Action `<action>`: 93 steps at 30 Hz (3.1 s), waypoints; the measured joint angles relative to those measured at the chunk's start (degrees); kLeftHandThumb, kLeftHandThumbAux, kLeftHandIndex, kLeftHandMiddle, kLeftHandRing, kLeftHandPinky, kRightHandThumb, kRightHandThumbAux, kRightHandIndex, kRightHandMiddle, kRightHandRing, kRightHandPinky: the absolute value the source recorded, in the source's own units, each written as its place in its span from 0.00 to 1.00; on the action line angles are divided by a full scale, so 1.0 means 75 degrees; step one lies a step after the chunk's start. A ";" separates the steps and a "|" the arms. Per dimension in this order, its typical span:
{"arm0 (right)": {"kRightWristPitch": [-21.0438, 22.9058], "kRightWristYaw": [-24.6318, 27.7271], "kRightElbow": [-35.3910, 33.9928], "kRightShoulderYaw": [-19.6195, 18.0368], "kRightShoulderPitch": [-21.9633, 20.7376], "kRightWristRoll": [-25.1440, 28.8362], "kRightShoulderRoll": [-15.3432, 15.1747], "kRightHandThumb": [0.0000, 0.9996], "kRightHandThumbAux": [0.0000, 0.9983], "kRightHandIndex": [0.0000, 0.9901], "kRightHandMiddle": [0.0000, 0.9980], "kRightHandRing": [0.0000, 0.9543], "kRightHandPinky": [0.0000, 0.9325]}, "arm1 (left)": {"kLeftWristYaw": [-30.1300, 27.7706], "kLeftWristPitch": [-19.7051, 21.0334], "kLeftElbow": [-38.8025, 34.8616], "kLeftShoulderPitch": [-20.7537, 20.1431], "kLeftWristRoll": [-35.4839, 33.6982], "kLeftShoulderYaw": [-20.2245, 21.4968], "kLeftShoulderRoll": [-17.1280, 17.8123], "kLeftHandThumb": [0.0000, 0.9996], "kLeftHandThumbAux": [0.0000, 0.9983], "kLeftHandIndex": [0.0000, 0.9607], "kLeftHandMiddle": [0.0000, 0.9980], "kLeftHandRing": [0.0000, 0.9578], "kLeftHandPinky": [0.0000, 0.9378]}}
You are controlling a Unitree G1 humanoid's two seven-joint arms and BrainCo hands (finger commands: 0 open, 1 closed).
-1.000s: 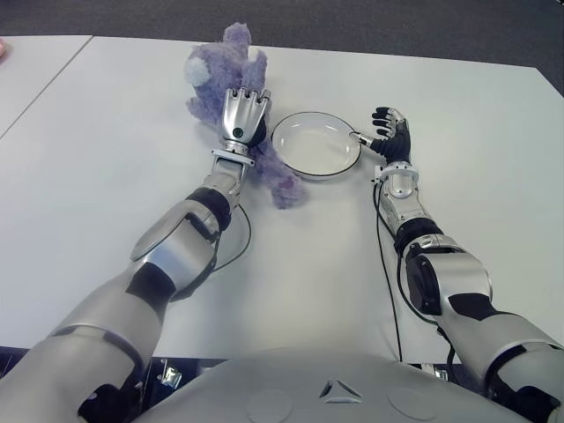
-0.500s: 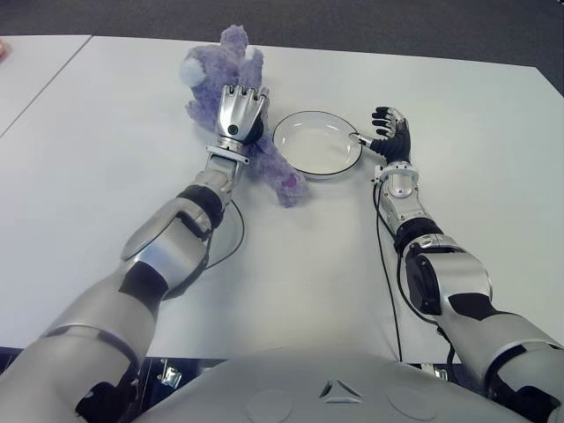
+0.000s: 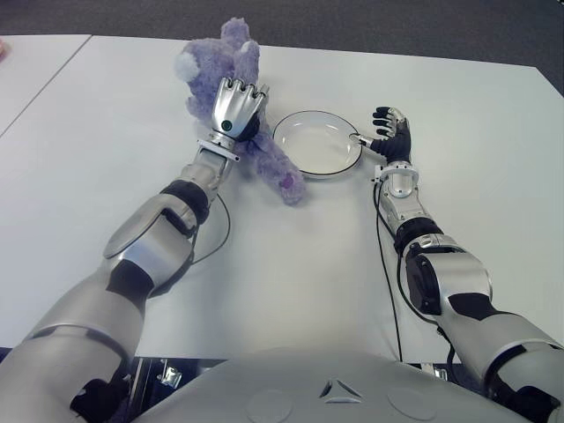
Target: Put the doll into the plate.
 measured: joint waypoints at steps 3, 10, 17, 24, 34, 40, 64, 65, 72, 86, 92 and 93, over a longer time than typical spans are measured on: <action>0.0001 0.0000 0.0000 0.0001 0.0000 0.0000 0.0000 0.00 0.92 0.26 0.30 0.29 0.29 | 0.0066 -0.0001 -0.0061 -0.0097 0.0131 -0.0100 0.0108 0.71 0.71 0.46 0.86 0.89 0.92; 0.0001 -0.0002 0.0000 0.0015 -0.0001 -0.0012 0.0000 0.00 0.92 0.26 0.30 0.29 0.29 | 0.0130 0.0005 -0.0285 -0.0346 0.0336 -0.0158 0.0346 0.71 0.71 0.46 0.85 0.89 0.92; 0.0001 -0.0037 0.0000 0.0068 -0.0006 -0.0074 0.0000 0.00 0.92 0.26 0.30 0.29 0.29 | 0.0130 0.0052 -0.0610 -0.0641 0.0433 -0.0158 0.0484 0.72 0.71 0.46 0.85 0.89 0.92; 0.0001 -0.0065 0.0000 0.0070 -0.0010 -0.0086 0.0005 0.00 0.92 0.27 0.30 0.29 0.29 | 0.0130 0.0130 -0.0741 -0.0856 0.0562 -0.0164 0.0490 0.72 0.71 0.46 0.86 0.89 0.92; 0.0001 -0.0162 0.0000 0.0087 -0.0010 -0.0121 0.0007 0.00 0.92 0.27 0.30 0.29 0.29 | 0.0130 0.0251 -0.0784 -0.1146 0.0621 -0.0176 0.0455 0.72 0.71 0.46 0.86 0.89 0.92; 0.0001 -0.0223 0.0000 0.0107 -0.0014 -0.0178 0.0011 0.00 0.91 0.27 0.30 0.28 0.28 | 0.0129 0.0230 -0.0785 -0.1348 0.0633 -0.0186 0.0407 0.71 0.71 0.46 0.86 0.89 0.92; 0.0002 -0.0449 0.0000 0.0264 -0.0043 -0.0402 0.0029 0.00 0.89 0.26 0.30 0.28 0.28 | 0.0126 -0.0096 -0.0425 -0.2042 0.0634 -0.0585 -0.0752 0.72 0.70 0.46 0.85 0.89 0.93; 0.0002 -0.0459 0.0000 0.0271 -0.0043 -0.0409 0.0030 0.00 0.89 0.26 0.30 0.28 0.28 | 0.0126 -0.0108 -0.0372 -0.2050 0.0634 -0.0618 -0.0831 0.72 0.70 0.46 0.85 0.89 0.93; 0.0009 -0.0522 0.0000 0.0287 -0.0053 -0.0494 0.0045 0.00 0.87 0.26 0.30 0.28 0.27 | 0.0125 -0.0195 -0.0015 -0.2054 0.0615 -0.0774 -0.1384 0.72 0.70 0.46 0.85 0.89 0.92; 0.0060 -0.0608 0.0000 0.0302 -0.0064 -0.0561 0.0061 0.00 0.85 0.25 0.29 0.27 0.26 | 0.0118 -0.0546 0.0351 -0.2054 0.0558 -0.0781 -0.2183 0.72 0.71 0.46 0.84 0.89 0.92; 0.0063 -0.0644 0.0000 0.0311 -0.0069 -0.0606 0.0072 0.00 0.85 0.24 0.29 0.27 0.26 | 0.0112 -0.0589 0.0426 -0.2054 0.0557 -0.0781 -0.2371 0.71 0.71 0.46 0.84 0.89 0.92; 0.0064 -0.0644 0.0000 0.0313 -0.0070 -0.0610 0.0074 0.00 0.85 0.24 0.29 0.27 0.26 | 0.0111 -0.0591 0.0439 -0.2054 0.0556 -0.0781 -0.2392 0.71 0.71 0.46 0.84 0.89 0.92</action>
